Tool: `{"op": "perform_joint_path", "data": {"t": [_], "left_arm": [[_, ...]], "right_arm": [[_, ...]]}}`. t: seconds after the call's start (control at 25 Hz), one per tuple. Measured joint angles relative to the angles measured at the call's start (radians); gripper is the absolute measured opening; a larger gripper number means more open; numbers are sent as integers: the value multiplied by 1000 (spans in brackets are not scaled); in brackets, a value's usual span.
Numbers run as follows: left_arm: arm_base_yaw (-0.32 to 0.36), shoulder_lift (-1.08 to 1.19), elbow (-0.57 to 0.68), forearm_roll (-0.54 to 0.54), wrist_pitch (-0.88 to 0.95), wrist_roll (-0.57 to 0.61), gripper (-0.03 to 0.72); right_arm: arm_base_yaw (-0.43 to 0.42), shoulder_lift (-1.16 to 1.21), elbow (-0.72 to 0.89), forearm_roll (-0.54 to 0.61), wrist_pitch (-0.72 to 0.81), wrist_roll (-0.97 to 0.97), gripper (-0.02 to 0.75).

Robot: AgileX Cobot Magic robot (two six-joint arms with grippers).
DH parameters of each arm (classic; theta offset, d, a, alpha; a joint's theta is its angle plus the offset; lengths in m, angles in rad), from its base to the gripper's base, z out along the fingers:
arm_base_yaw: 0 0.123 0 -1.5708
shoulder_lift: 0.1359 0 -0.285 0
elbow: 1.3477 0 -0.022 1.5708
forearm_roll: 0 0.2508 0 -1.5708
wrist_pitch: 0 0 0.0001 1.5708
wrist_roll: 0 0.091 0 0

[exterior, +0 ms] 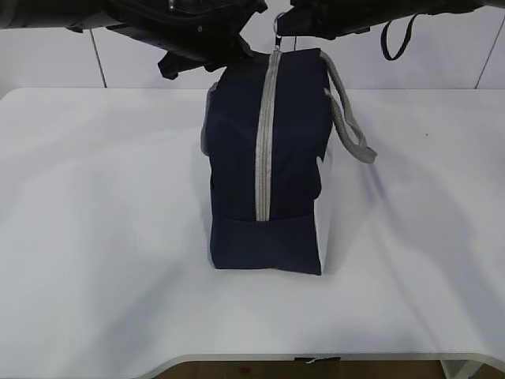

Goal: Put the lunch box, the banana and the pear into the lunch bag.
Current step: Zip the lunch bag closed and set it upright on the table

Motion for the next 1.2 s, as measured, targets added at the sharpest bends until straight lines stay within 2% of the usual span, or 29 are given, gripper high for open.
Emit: {"op": "perform_joint_path", "data": {"t": [0.16, 0.52, 0.92, 1.2], "left_arm": [[-18, -12, 0, 0, -13, 79, 14], [-33, -71, 0, 2, 44, 177, 13], [-81, -115, 2, 11, 60, 286, 13], [-98, -169, 4, 12, 74, 322, 13]], "right_arm": [[0, 0, 0, 0, 0, 2, 6], [-13, 0, 0, 2, -15, 31, 6], [-37, 0, 0, 23, -13, 44, 6], [-51, 0, 0, 28, -7, 51, 6]]}}
